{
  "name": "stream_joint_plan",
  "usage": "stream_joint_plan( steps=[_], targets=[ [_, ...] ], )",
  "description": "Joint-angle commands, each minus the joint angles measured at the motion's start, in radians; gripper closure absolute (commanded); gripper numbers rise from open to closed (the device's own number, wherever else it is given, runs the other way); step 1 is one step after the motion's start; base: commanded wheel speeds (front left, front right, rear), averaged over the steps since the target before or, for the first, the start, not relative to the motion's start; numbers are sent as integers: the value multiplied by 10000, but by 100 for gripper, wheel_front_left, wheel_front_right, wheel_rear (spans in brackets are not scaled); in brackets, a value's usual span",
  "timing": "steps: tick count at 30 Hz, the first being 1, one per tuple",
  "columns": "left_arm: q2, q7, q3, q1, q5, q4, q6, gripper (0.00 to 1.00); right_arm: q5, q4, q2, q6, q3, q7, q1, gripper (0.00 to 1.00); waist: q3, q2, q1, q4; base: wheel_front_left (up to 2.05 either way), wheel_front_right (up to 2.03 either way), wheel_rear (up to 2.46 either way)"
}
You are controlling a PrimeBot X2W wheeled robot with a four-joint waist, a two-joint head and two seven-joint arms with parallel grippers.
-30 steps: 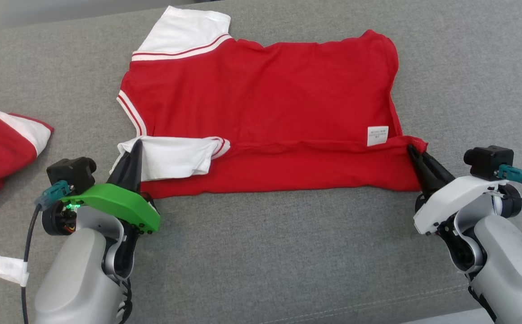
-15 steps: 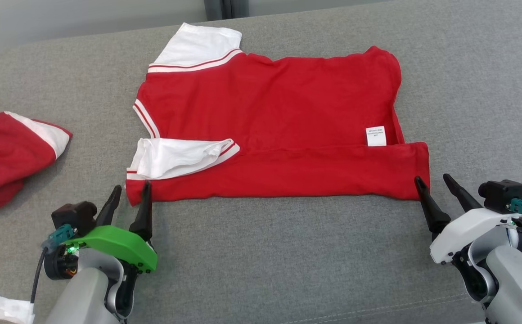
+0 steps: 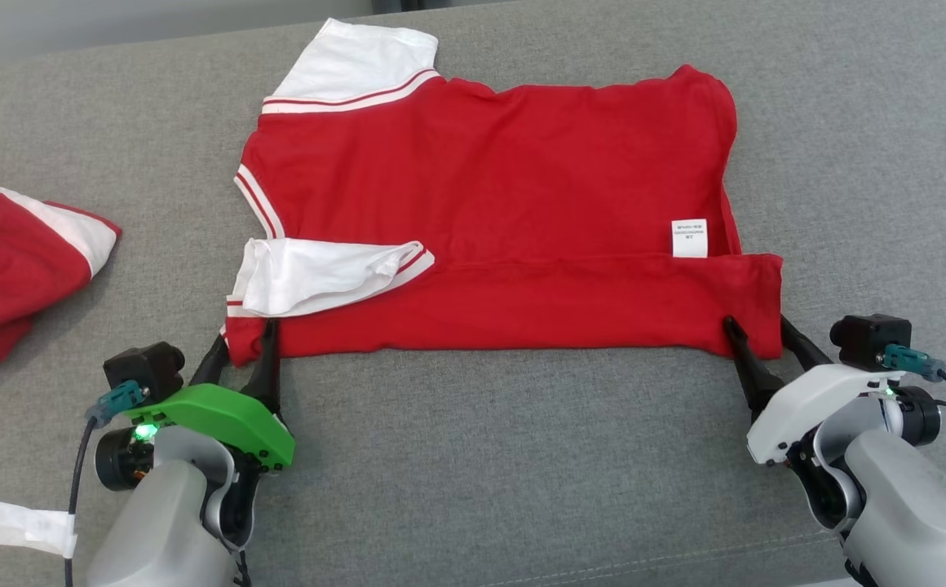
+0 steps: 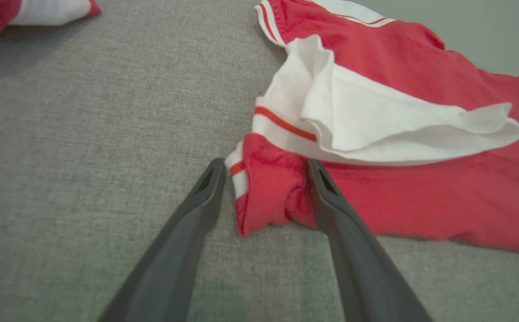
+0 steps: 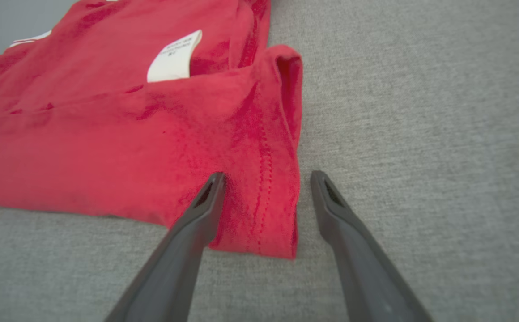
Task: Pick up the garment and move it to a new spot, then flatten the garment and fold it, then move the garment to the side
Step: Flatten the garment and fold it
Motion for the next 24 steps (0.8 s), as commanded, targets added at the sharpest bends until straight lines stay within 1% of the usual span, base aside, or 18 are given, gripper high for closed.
stream_joint_plan(
  steps=[1,7,11,14,17,20,24],
  targets=[
    [-116,-104,61,-144,-127,83,-58,100,97,133,67,1,83,-56,-49,100,-31,0,0,31,0,0,0],
    [-172,-363,-1,322,-432,-101,-168,100,350,270,24,1,235,-393,71,100,-498,0,0,192,0,0,0],
    [-117,-441,-56,1035,-500,-722,-179,100,499,-15,-158,1,93,-510,518,100,-983,0,0,391,0,0,0],
    [-49,-486,-37,1807,-494,-1409,-180,100,543,-456,-375,1,-72,-567,1021,100,-1255,0,0,518,0,0,0],
    [-18,-509,59,2596,-437,-2118,26,100,539,-963,-615,1,-318,-577,1592,100,-1403,0,0,587,0,0,0],
    [4,-522,162,3455,-362,-2913,371,100,470,-1416,-831,-7,-691,-473,2267,100,-1473,0,0,606,0,0,0],
    [-61,-465,4,4231,-345,-3598,619,100,460,-1958,-771,-7,-1166,-159,3110,100,-1513,0,0,671,0,0,0]
  ],
)
